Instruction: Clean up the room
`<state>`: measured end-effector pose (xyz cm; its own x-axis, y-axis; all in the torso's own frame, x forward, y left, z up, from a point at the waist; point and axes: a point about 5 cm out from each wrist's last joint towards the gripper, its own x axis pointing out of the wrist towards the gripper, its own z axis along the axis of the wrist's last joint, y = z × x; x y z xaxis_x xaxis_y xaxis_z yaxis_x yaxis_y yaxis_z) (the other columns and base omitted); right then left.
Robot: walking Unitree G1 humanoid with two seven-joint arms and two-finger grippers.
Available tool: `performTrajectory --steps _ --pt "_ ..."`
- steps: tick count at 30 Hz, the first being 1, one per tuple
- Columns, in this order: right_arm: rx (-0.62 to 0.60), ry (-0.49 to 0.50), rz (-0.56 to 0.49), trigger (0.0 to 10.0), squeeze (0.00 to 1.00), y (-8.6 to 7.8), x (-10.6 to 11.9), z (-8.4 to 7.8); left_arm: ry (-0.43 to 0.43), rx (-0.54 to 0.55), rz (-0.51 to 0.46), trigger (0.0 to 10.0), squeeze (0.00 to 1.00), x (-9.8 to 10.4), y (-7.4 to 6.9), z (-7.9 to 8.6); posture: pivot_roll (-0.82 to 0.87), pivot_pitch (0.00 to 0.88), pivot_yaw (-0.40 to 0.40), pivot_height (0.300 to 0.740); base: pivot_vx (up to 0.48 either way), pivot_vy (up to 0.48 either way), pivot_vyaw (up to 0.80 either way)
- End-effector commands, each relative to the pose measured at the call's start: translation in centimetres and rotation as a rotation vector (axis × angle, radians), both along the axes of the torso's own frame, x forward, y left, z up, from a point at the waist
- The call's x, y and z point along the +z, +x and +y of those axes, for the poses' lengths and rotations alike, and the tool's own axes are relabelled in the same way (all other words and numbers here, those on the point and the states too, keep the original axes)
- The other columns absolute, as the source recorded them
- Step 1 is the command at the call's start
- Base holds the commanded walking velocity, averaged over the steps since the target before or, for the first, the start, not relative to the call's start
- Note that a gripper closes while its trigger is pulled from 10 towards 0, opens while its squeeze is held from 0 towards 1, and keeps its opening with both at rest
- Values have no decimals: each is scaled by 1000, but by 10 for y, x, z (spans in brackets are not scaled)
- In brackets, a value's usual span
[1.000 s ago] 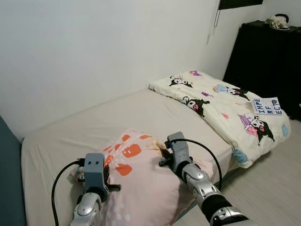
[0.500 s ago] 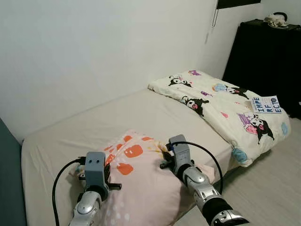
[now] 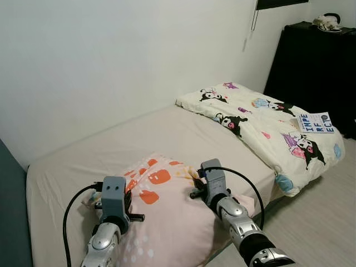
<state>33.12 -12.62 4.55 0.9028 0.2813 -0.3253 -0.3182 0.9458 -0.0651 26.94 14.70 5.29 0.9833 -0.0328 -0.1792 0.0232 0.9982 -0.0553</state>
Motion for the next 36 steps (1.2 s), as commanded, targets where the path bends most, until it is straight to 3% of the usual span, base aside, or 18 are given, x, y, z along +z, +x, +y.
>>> performTrajectory --steps 1,7,8,9,12,13,17,20,24,26,36 --pt "-46 20 -39 10000 0 2 5 -5 28 17 -35 10000 0 7 2 9 -58 0 3 740 0 0 0" --pt "-49 23 -36 10000 0 3 5 -5 26 17 -31 10000 0 6 2 8 -58 0 9 740 0 0 0" --pt "-58 47 -33 10000 0 7 9 -5 31 8 -24 10000 0 6 7 7 -56 0 13 740 0 0 0" --pt "-26 11 -63 10000 0 13 17 0 67 -35 -37 10000 0 12 16 4 -50 0 6 740 0 0 0" --pt "15 -41 -103 10000 0 20 27 5 114 -85 -55 10000 0 20 28 1 -52 0 8 740 0 0 0" --pt "-18 9 -80 10000 0 21 28 4 77 -65 -54 10000 0 23 33 2 -65 0 9 740 0 0 0" --pt "-34 24 -60 10000 0 21 26 4 -72 69 -48 10000 0 30 43 15 -84 0 26 740 0 0 0" --pt "-71 49 -62 10000 0 20 25 2 -24 48 -40 10000 0 25 37 17 -85 0 36 740 0 0 0" --pt "-93 56 -43 10000 0 19 22 3 -55 81 -7 10000 0 18 31 20 -88 0 40 740 0 0 0" --pt "-78 58 -51 10000 0 19 22 6 1 6 -18 10000 0 15 27 12 -83 0 33 740 0 0 0" --pt "-26 37 -75 10000 0 18 23 12 -32 52 -13 10000 0 13 22 17 -62 0 17 740 0 0 0"
